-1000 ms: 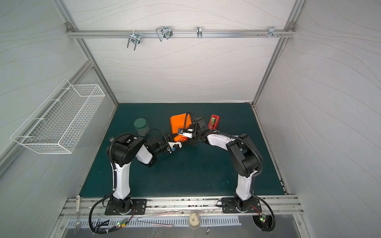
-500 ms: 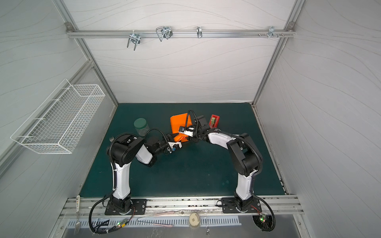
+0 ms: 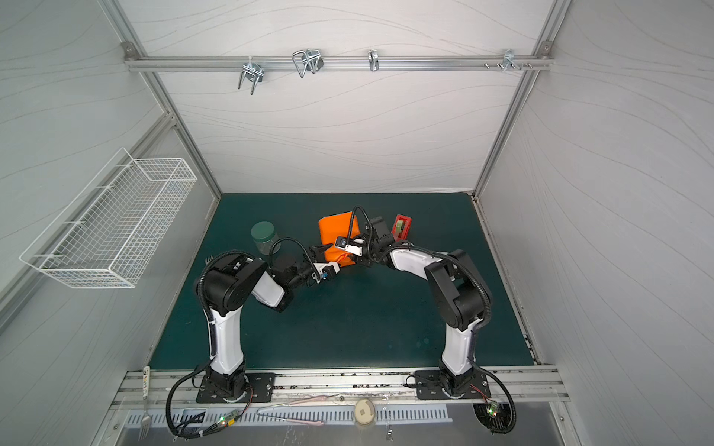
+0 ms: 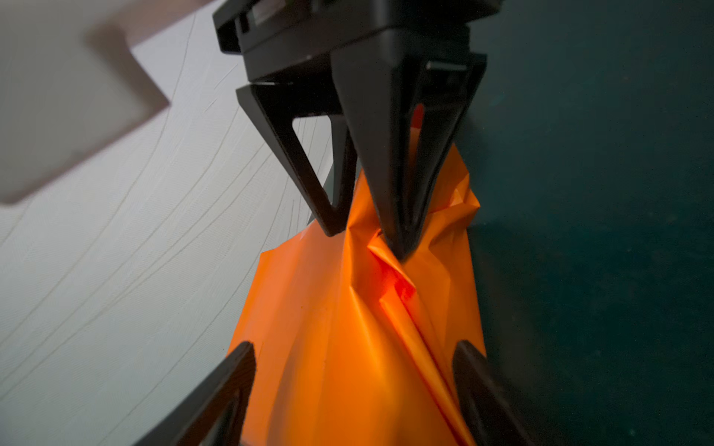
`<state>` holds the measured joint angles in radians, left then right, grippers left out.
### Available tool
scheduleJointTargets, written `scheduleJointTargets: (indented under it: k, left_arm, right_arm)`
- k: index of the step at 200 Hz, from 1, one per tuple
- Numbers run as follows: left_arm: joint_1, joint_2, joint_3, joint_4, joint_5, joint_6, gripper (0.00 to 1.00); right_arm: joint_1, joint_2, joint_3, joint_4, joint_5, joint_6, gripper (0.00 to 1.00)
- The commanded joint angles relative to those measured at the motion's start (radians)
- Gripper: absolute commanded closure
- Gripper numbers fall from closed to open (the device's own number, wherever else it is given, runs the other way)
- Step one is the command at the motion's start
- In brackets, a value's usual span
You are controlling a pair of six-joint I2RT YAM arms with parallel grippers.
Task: Wrap a gift box in wrapping paper
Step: Fifth fold the wrapping paper around the gift box.
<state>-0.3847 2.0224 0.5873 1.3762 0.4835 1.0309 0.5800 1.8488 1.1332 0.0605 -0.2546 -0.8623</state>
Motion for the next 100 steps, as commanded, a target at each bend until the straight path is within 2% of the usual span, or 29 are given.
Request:
scheduleJointTargets:
  k: [1,44,74,100]
  left_arm:
    - [0.009,-0.028,-0.003,0.031,0.023,-0.05,0.12]
    - [0.017,-0.011,0.014,0.032,0.022,-0.055,0.1]
    - [0.026,0.022,0.038,0.032,0.003,-0.038,0.21]
    - [0.03,0.05,0.037,0.032,0.011,0.0,0.25]
  right_arm:
    - [-0.005,0.045,-0.029,-0.082,-0.004,-0.002,0.56]
    - [-0.002,0.043,-0.03,-0.077,-0.008,-0.007,0.57]
    - [0.003,0.043,-0.04,-0.073,-0.005,-0.02,0.57]
    - [0.006,0.04,-0.042,-0.07,-0.002,-0.025,0.57]
